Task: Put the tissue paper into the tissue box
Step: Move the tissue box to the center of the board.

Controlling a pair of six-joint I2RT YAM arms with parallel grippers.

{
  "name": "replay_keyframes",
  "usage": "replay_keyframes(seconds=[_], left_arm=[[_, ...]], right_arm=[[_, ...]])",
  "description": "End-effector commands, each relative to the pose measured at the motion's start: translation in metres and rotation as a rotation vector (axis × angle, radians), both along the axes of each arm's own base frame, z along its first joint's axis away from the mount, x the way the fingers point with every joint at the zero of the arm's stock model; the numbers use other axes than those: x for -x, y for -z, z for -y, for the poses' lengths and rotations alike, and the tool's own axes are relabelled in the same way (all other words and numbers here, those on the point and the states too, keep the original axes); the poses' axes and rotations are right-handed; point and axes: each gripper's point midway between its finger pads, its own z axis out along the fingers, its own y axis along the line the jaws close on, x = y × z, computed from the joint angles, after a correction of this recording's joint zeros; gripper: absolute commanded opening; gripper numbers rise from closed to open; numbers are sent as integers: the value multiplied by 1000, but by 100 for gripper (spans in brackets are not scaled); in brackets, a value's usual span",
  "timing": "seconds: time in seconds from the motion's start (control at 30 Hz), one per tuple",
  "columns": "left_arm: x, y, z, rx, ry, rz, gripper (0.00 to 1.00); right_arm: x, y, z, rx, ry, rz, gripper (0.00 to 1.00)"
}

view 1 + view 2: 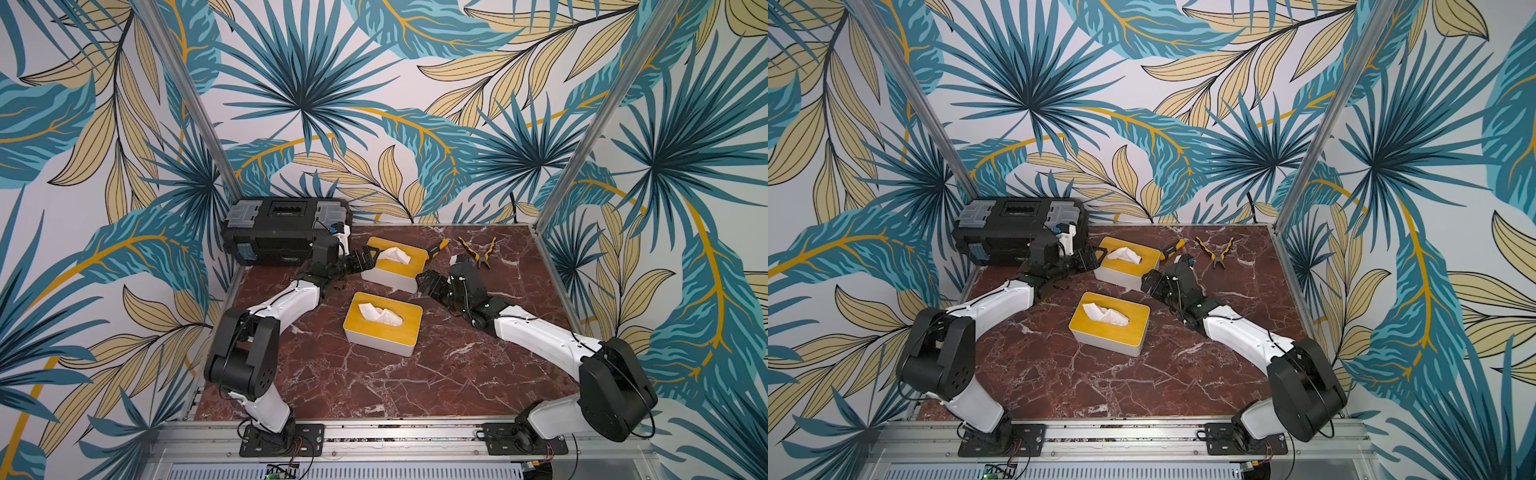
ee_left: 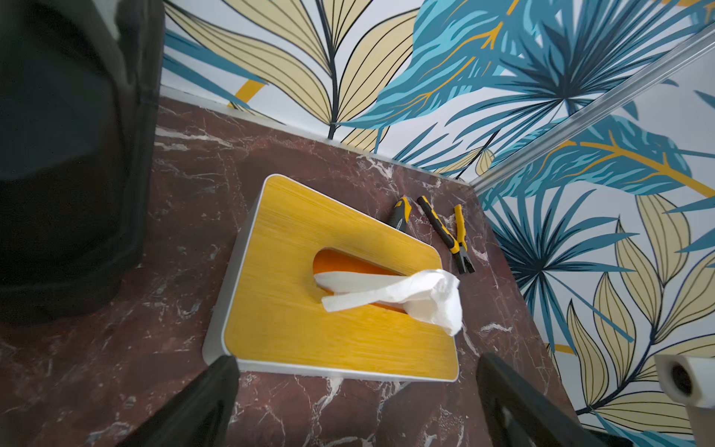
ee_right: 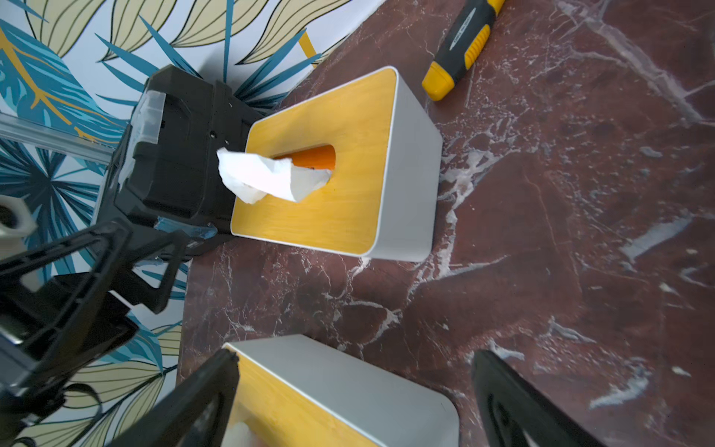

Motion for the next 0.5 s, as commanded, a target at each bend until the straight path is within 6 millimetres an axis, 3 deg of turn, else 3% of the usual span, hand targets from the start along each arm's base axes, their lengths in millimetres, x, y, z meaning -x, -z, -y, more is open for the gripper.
replay_keyframes(seconds=[0.0, 0.17, 0.47], left_arm=[[-25, -4, 6, -30, 8, 0, 100], [-52, -7, 11, -171, 21, 59, 100], [-81, 20, 22, -209, 26, 13, 100]], right_arm=[[-26, -10, 0, -38, 52, 35, 100], [-52, 2, 0, -59, 88, 20, 100], [-78, 38, -8, -106, 102, -44, 100]])
